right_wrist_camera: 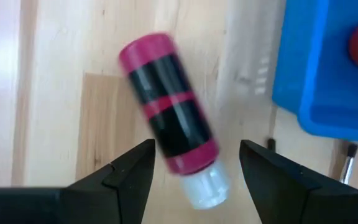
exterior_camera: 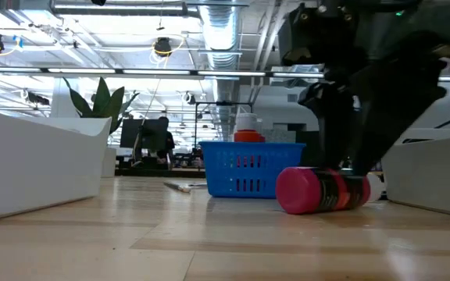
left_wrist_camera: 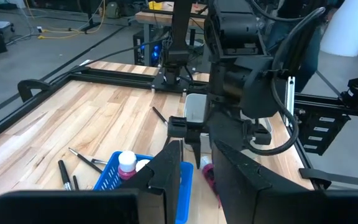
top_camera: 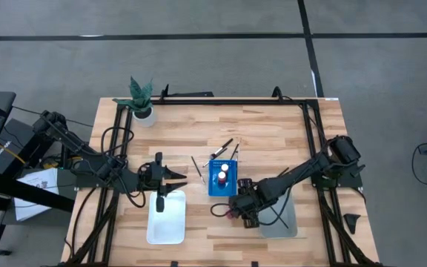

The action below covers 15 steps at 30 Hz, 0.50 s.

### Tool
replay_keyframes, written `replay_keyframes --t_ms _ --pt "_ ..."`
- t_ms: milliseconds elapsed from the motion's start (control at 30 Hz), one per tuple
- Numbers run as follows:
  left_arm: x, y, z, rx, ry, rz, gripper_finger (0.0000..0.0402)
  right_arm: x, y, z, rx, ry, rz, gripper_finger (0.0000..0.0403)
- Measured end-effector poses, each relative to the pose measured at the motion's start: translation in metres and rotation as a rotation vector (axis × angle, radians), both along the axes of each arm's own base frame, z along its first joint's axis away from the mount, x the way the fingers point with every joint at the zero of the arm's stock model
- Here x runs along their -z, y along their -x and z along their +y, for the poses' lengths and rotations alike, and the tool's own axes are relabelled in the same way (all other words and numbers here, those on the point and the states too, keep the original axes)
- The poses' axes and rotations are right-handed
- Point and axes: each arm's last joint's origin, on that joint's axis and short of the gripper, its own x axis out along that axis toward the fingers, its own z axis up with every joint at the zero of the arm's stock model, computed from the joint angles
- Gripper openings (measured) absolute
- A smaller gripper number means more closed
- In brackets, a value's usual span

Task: Pick & Place Paint Supplies
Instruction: Put the pink paint bottle into the blue bin

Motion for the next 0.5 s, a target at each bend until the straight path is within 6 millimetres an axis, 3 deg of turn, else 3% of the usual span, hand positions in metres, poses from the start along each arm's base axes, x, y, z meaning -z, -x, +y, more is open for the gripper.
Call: replay_keyframes --t_ms 300,500 --pt "0.000 0.000 0.000 0.000 0.000 0.000 0.0085 -0.002 0.006 0.023 -0.043 -0.051 -0.036 0.0230" --pt "0.000 0.000 0.000 0.000 0.000 0.000 0.0085 -0.004 0.002 0.028 -0.040 -0.083 -0.089 0.0230"
